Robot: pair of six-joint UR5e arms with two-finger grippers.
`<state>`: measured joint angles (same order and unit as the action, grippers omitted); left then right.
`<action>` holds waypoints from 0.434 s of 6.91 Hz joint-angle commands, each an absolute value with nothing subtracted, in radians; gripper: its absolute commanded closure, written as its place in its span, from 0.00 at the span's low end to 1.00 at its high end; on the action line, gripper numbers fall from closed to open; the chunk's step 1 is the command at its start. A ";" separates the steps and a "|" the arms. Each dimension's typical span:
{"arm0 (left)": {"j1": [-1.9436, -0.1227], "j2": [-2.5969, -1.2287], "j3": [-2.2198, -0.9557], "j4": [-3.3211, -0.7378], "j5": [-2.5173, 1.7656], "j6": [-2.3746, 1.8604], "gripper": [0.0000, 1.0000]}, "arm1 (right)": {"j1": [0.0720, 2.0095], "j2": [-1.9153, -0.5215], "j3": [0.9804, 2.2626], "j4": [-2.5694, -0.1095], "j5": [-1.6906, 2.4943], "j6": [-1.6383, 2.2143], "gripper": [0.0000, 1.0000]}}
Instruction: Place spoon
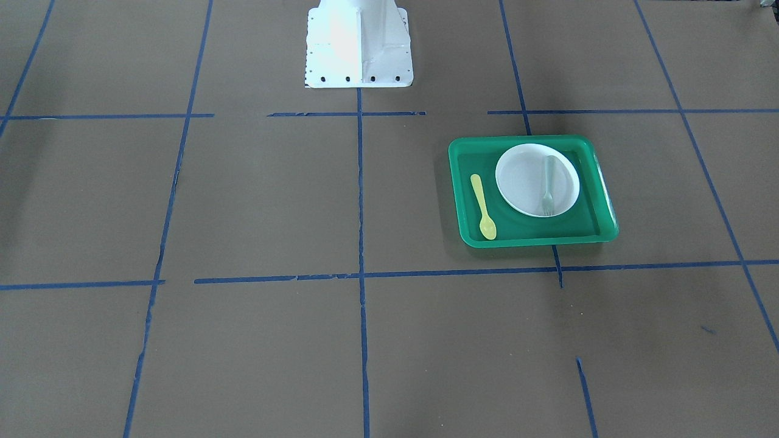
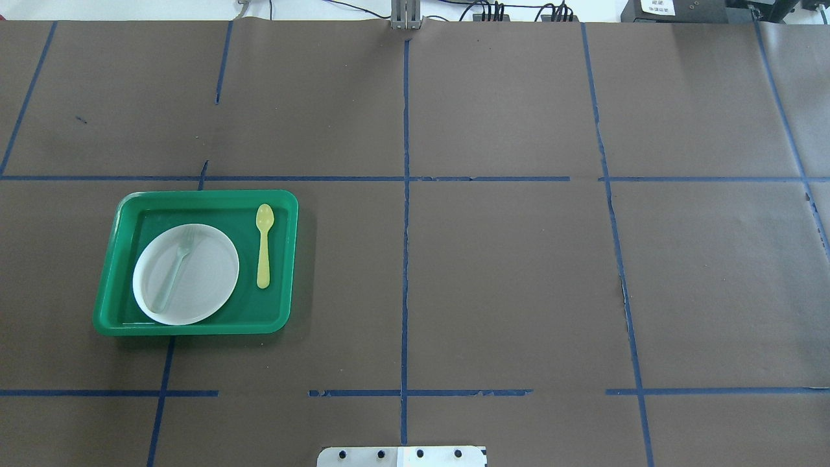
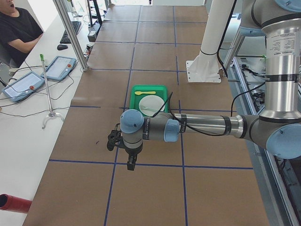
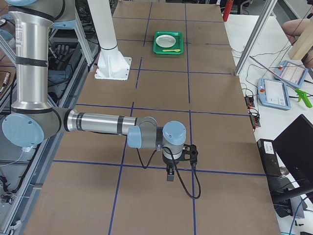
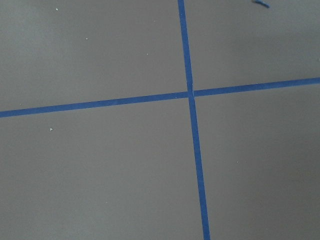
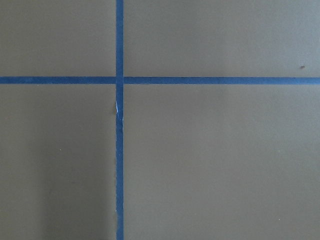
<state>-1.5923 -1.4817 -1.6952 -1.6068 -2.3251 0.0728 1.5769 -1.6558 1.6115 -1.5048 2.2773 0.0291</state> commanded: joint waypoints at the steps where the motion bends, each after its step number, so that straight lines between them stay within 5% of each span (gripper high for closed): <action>1: -1.594 -1.480 -1.719 -1.602 -2.325 0.075 0.00 | 1.577 -1.655 1.612 -1.505 2.278 0.029 0.00; 3: -1.594 -1.479 -1.720 -1.600 -2.327 0.080 0.00 | 1.577 -1.657 1.612 -1.505 2.278 0.029 0.00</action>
